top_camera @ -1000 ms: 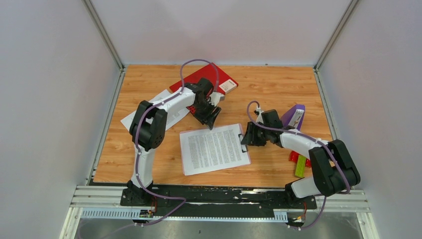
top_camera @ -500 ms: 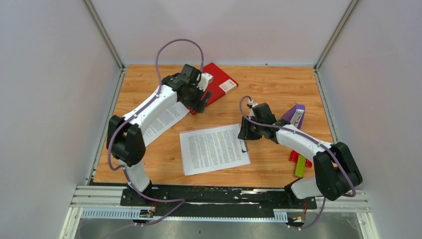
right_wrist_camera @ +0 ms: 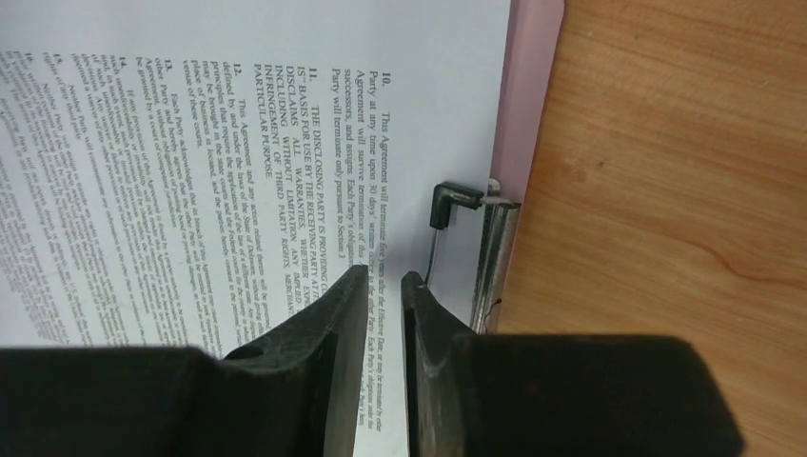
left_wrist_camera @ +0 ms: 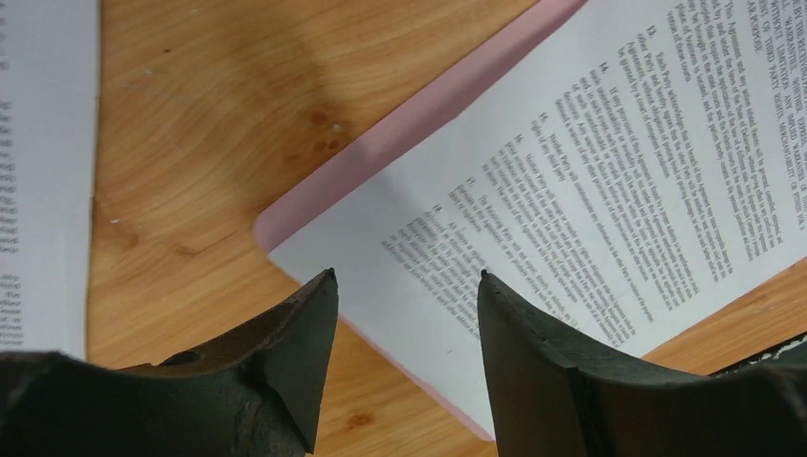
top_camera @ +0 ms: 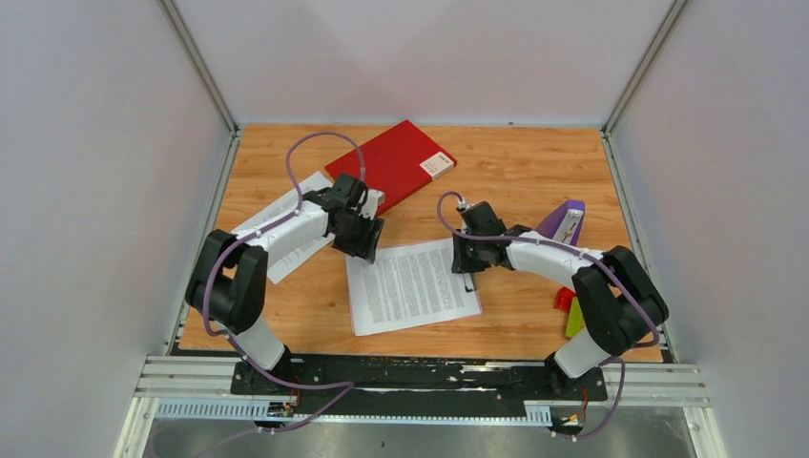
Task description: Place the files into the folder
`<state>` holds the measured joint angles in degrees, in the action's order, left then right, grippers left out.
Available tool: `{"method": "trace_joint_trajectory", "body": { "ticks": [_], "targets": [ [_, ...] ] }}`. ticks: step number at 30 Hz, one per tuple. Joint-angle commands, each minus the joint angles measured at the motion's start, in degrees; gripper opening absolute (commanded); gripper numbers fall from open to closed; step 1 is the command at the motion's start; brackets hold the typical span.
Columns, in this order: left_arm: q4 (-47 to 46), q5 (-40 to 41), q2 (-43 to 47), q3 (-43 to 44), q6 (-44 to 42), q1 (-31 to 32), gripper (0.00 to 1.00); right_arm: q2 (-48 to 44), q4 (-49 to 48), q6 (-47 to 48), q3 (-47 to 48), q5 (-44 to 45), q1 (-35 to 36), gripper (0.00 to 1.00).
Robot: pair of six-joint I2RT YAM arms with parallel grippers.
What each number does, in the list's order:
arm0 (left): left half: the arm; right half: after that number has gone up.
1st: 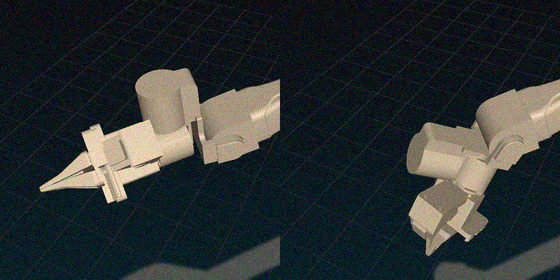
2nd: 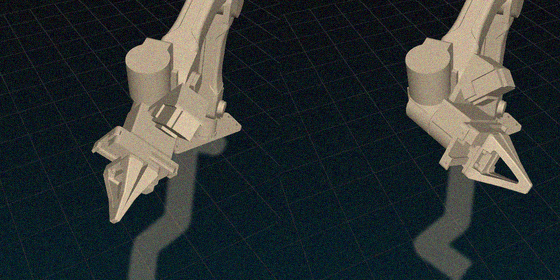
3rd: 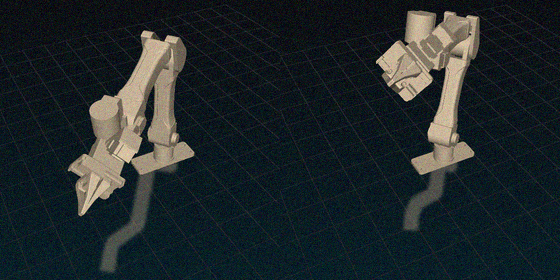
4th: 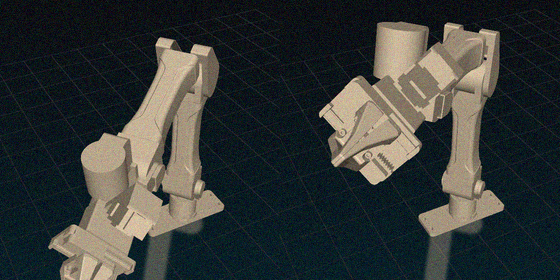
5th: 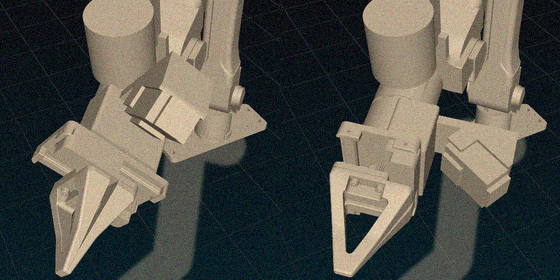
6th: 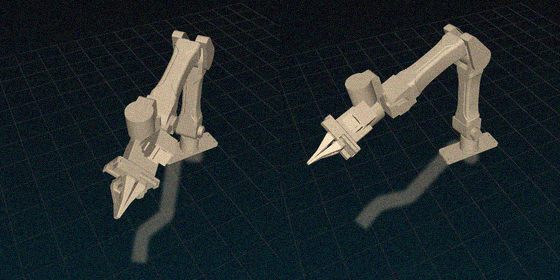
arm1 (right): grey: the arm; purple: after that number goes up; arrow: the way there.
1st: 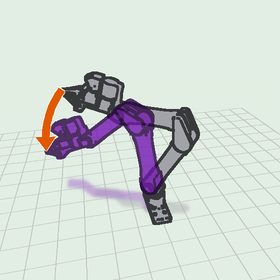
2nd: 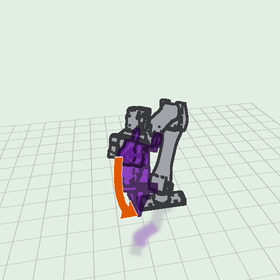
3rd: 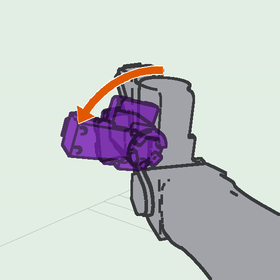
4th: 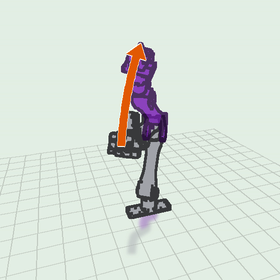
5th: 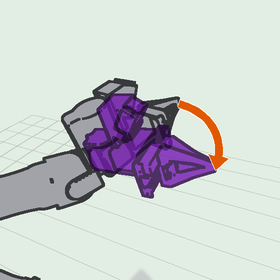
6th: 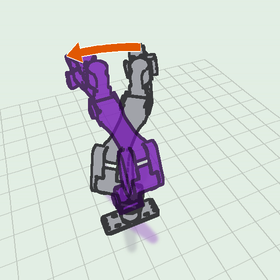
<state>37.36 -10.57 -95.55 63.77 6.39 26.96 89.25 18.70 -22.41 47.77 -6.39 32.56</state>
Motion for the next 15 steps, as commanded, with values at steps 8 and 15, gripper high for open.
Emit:
{"method": "trace_joint_trajectory", "body": {
  "ticks": [8,15],
  "targets": [
    [-7.0,20.7,19.4,-2.5,4.1,-5.3,0.87,6.5,3.4,3.7,6.2,13.1,-4.7,0.19],
    [-8.5,20.0,21.1,-1.7,7.2,-9.2,1.0,12.8,4.6,7.6,13.5,15.4,-11.9,0.19]
  ]
}}
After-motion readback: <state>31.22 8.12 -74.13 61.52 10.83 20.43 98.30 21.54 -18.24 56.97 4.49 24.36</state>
